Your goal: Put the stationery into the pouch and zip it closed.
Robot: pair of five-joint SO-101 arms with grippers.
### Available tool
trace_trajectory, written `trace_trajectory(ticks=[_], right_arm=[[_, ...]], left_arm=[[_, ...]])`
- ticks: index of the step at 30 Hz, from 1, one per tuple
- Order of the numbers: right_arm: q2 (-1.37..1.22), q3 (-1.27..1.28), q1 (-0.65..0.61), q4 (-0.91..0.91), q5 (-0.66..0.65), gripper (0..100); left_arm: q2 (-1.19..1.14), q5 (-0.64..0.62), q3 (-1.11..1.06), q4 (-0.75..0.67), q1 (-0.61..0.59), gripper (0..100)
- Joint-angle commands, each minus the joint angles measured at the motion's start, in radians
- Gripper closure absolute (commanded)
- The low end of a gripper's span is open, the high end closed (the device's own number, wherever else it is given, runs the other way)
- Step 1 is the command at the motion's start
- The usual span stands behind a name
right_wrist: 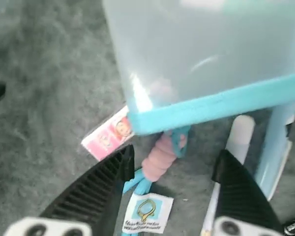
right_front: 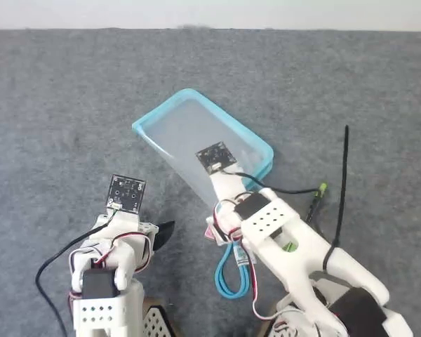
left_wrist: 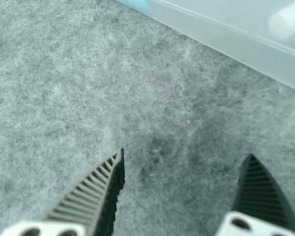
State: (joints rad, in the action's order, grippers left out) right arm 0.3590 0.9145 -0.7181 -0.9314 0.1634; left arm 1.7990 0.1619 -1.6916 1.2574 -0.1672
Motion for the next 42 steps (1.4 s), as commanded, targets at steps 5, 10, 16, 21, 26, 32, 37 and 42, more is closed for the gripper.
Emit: trace_trajectory(ticks=[5,10,16,21,26,32,37,42], right_arm=[[-0.004,-0.049,-0.007,-0.013,0.008,70.6],[-0.09,-0.064,-0.005,0.042,0.002,70.6],[-0.153,-0.123,0.039,0.044,0.002,70.6],[-0.193,-0.144,0.07,0.048,0.003,70.7],[-0.26,-0.143,0.068,0.079,0.003,77.2],[-0.271,-0.144,0.07,0.081,0.002,84.9],[-0.271,-0.183,0.127,0.076,-0.055,89.7],[-0.271,-0.199,0.15,0.065,-0.213,98.6]], left_arm=[[0.023,-0.014,0.007,0.005,0.0,65],[0.023,-0.014,0.007,0.005,-0.002,65],[0.023,-0.014,0.007,0.005,-0.002,65],[0.023,-0.014,0.007,0.005,-0.002,65],[0.023,-0.014,0.007,0.005,-0.002,65],[0.023,-0.014,0.007,0.005,-0.002,65],[0.023,-0.014,0.007,0.005,-0.002,65],[0.023,-0.014,0.007,0.005,-0.002,65]])
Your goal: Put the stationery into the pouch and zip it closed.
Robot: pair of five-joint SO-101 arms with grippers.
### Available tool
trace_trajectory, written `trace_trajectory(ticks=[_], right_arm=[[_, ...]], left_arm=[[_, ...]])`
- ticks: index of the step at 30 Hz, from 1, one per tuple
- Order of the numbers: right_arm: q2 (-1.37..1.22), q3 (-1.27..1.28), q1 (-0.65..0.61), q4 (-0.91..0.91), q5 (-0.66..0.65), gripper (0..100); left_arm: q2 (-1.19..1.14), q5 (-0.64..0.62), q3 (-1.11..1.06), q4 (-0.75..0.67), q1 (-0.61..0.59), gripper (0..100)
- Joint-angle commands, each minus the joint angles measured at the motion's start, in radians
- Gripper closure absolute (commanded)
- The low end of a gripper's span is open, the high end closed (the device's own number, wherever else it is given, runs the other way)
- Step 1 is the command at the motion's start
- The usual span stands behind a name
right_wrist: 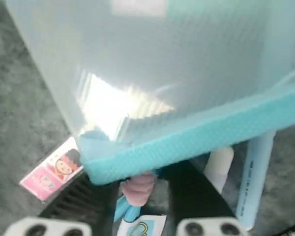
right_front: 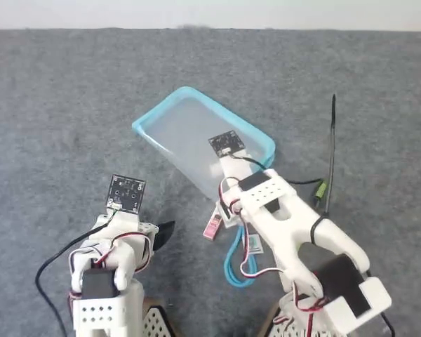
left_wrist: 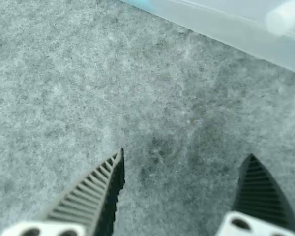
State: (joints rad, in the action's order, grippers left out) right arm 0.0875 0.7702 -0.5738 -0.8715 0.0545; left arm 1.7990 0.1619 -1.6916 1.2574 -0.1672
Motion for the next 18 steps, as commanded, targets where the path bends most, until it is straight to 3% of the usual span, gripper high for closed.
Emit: trace_trajectory(ticks=[1,7,18], right_arm=[[0.001,-0.055,0.005,-0.007,-0.13,99.1],[0.033,-0.057,0.004,-0.025,-0.157,99.2],[0.441,-0.058,-0.027,-0.278,-0.276,99.2]], left_arm=[[0.023,-0.014,0.007,0.005,-0.002,65],[0.023,-0.014,0.007,0.005,-0.002,65],[0.023,-0.017,0.007,0.005,0.057,65]])
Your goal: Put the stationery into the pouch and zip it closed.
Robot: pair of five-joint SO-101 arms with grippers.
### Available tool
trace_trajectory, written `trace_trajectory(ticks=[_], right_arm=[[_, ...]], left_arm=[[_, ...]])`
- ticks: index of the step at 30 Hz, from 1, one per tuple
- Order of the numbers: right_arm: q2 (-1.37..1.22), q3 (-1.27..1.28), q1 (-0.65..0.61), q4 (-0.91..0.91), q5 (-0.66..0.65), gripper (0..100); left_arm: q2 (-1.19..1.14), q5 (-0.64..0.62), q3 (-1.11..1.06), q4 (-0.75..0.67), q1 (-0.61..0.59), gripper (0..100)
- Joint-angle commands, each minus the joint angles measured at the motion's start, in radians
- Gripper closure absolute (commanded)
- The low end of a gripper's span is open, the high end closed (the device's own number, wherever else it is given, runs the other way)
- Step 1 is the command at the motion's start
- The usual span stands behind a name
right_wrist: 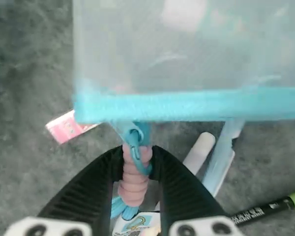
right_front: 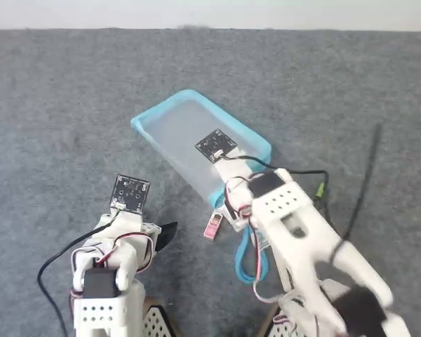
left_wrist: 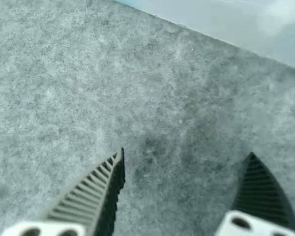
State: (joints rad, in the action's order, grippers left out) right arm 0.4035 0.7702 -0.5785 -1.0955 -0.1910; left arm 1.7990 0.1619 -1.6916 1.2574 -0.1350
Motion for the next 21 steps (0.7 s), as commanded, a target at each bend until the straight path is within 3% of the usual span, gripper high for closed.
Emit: trace_trajectory(ticks=[1,11,17,21], right_arm=[[0.145,-0.063,-0.022,-0.067,-0.048,99.2],[0.166,-0.163,-0.024,-0.156,-0.124,99.2],[0.166,-0.219,-0.12,-0.202,-0.183,99.2],[0.166,-0.218,-0.13,-0.179,-0.135,99.2]], left_arm=[[0.023,-0.017,0.007,0.005,0.041,65],[0.023,-0.012,0.007,-0.026,0.126,65],[0.023,0.071,0.018,-0.282,-0.037,65],[0.023,0.066,0.105,-0.324,-0.061,65]])
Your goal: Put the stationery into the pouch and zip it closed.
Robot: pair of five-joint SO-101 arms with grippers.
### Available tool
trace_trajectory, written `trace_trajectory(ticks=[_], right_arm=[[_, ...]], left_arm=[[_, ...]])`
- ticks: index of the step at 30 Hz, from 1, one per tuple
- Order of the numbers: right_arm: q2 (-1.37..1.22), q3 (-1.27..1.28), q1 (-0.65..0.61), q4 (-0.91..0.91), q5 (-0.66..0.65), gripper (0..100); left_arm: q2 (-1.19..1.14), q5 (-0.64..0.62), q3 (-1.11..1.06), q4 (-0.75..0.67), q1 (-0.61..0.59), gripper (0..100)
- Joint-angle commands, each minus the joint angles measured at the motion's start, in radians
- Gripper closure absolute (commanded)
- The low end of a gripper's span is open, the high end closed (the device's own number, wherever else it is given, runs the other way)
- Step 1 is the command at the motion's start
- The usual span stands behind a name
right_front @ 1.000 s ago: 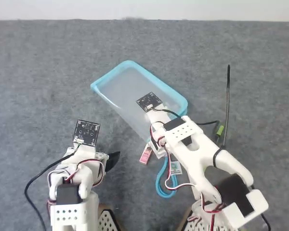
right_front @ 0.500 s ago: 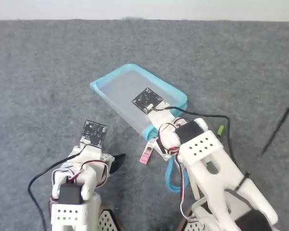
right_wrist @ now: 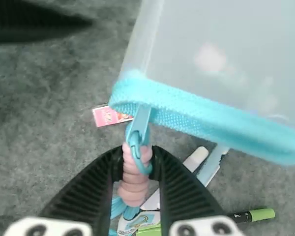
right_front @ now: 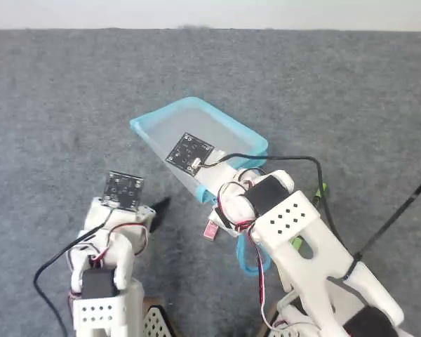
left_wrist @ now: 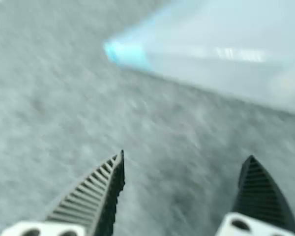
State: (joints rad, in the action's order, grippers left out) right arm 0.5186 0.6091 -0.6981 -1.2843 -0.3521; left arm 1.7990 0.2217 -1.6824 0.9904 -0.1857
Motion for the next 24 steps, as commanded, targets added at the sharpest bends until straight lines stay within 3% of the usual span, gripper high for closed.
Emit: trace_trajectory(ticks=[1,7,14,18,24], right_arm=[[0.051,-0.057,-0.01,0.012,0.037,99.2],[0.056,-0.037,-0.013,0.01,0.051,99.2],[0.062,0.025,-0.01,0.019,0.051,99.1],[0.054,0.048,-0.012,0.054,0.051,99.1],[0.053,0.054,-0.012,0.088,0.098,99.1]], left_arm=[[0.021,-0.009,0.134,-0.055,-0.008,65],[-0.101,-0.141,0.384,0.063,0.029,65],[-0.655,-0.167,0.664,0.12,0.17,65],[-0.879,-0.213,0.816,0.226,0.273,63],[-0.875,-0.31,0.955,0.25,0.259,56]])
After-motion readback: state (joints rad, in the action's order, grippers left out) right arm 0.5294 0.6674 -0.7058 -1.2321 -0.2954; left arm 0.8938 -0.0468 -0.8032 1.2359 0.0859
